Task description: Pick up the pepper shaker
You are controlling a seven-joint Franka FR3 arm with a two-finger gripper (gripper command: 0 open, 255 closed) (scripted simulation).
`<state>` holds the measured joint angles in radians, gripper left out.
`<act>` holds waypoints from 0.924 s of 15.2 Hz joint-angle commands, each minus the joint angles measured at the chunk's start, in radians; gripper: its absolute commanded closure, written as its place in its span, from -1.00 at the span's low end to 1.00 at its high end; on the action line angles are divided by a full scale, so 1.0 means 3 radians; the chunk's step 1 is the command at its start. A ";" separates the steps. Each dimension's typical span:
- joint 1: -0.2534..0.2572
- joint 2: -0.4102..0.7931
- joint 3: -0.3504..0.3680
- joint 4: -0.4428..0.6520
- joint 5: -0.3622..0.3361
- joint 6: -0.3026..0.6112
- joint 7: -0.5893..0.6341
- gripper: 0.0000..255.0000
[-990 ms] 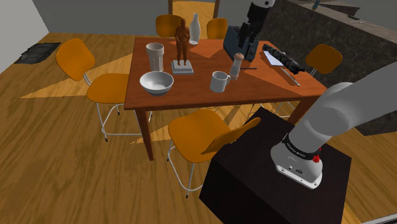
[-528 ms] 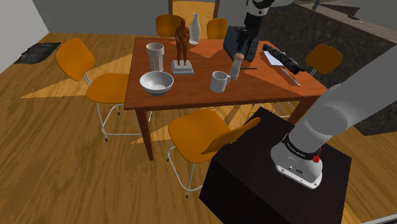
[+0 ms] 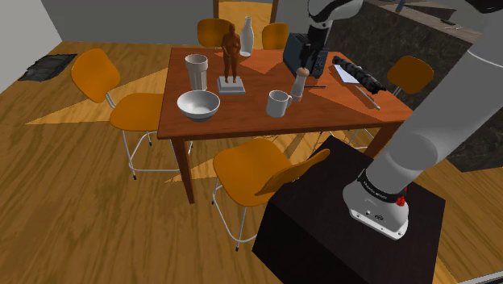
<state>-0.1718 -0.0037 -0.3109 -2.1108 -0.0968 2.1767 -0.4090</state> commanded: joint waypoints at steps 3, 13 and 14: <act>-0.0109 0.0508 -0.0083 0.0366 0.0106 0.0119 -0.0237 -1.00; -0.0296 0.1188 -0.0100 0.0781 0.0270 0.0357 -0.0478 -1.00; -0.0300 0.1212 -0.0097 0.0767 0.0278 0.0394 -0.0479 -1.00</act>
<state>-0.2608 0.3538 -0.3407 -1.8768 -0.0151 2.2848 -0.5524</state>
